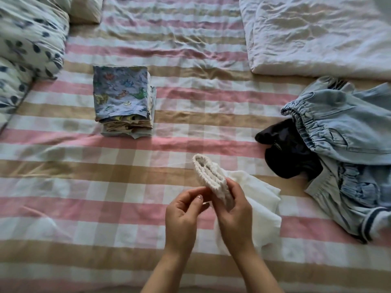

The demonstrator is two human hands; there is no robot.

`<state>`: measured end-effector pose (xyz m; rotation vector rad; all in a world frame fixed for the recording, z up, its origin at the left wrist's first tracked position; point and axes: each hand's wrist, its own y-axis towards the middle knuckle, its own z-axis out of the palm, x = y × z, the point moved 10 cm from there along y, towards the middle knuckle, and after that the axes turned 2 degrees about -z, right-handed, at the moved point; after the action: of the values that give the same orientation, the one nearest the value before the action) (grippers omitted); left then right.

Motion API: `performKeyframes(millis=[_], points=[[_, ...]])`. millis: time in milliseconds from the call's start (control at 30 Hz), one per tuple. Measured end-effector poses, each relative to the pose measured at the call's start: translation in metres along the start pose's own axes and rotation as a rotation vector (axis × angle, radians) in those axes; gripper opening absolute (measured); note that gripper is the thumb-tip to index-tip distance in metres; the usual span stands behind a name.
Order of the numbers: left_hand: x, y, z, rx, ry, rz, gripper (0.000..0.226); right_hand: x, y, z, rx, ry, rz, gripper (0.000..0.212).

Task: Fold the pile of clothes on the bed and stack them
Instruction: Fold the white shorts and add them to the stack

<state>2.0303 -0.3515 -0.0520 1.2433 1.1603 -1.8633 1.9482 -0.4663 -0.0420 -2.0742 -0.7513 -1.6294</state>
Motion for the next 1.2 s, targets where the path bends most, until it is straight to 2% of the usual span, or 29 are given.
performKeyframes(millis=[67, 133, 200, 233, 333, 400, 500, 667, 800, 967, 1067, 1200], points=[[-0.031, 0.010, -0.009, -0.013, 0.167, 0.145, 0.028, 0.018, 0.014, -0.003, 0.088, 0.100, -0.012, 0.025], [-0.057, 0.026, -0.017, 0.008, 0.265, 0.206, 0.043, 0.042, 0.026, -0.006, 0.180, 0.141, -0.029, 0.025], [-0.073, 0.046, -0.011, 0.167, 0.332, 0.179, 0.067, 0.065, 0.038, -0.009, 0.259, 0.166, -0.068, 0.027], [-0.081, 0.055, -0.004, 0.270, 0.317, 0.147, 0.071, 0.076, 0.044, -0.011, 0.291, 0.169, -0.087, 0.028], [-0.102, 0.069, 0.014, 0.494, 0.178, 0.067, 0.057, 0.090, 0.061, -0.014, 0.349, 0.212, -0.060, 0.026], [-0.110, 0.075, 0.015, 0.516, 0.198, 0.064, 0.040, 0.088, 0.071, -0.014, 0.367, 0.247, -0.017, 0.026], [-0.106, 0.080, 0.018, 0.550, 0.279, 0.029, 0.039, 0.083, 0.081, -0.009, 0.382, 0.261, 0.028, 0.028], [-0.127, 0.101, 0.031, 0.482, 0.262, 0.087, 0.022, 0.096, 0.114, 0.005, 0.389, 0.149, -0.013, 0.026], [-0.183, 0.132, 0.043, 0.415, 0.295, 0.251, 0.019, 0.141, 0.169, 0.005, 0.301, 0.018, -0.166, 0.022], [-0.254, 0.142, 0.051, 0.321, 0.267, 0.487, 0.018, 0.195, 0.206, -0.003, 0.249, 0.085, -0.300, 0.017], [-0.254, 0.139, 0.044, 0.255, 0.327, 0.540, 0.021, 0.195, 0.199, -0.005, 0.215, 0.062, -0.350, 0.022], [-0.200, 0.140, 0.031, 0.321, 0.363, 0.443, 0.024, 0.141, 0.179, 0.007, 0.255, -0.013, -0.285, 0.023]])
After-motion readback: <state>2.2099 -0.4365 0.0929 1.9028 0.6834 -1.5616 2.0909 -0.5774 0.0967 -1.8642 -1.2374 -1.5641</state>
